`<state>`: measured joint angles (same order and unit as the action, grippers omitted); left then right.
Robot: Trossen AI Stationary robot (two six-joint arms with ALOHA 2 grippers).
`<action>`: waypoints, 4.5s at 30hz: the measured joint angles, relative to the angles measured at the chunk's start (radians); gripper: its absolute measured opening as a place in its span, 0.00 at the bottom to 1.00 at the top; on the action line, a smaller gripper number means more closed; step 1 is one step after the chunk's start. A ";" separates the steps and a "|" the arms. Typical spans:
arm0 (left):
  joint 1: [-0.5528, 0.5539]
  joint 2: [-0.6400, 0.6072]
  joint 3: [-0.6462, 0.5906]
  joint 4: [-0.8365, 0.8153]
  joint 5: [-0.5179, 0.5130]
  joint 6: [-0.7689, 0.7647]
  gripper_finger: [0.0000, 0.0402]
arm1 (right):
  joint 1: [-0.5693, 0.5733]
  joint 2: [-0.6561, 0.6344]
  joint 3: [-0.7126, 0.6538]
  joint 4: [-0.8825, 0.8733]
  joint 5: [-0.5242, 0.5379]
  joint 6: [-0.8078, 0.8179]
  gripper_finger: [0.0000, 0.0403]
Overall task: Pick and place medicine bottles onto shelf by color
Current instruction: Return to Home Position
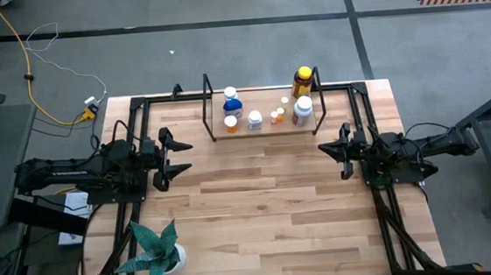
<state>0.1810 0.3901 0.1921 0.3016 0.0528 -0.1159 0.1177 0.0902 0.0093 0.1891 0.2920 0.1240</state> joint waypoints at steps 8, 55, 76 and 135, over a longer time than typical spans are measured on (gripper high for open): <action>0.000 -0.006 0.000 -0.036 0.009 0.054 0.52 | 0.000 0.000 0.000 -0.013 0.000 0.008 0.00; 0.000 -0.384 -0.180 -0.290 -0.091 -0.032 0.00 | 0.000 0.001 -0.001 -0.024 0.001 0.007 0.00; 0.000 -0.384 -0.180 -0.290 -0.091 -0.038 0.01 | 0.000 0.001 -0.001 -0.024 0.001 0.007 0.00; 0.000 -0.384 -0.179 -0.289 -0.091 -0.038 0.01 | 0.000 0.001 -0.001 -0.025 0.001 0.007 0.00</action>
<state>0.1810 0.0059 0.0128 0.0122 -0.0378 -0.1541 0.1175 0.0914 0.0082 0.1637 0.2928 0.1307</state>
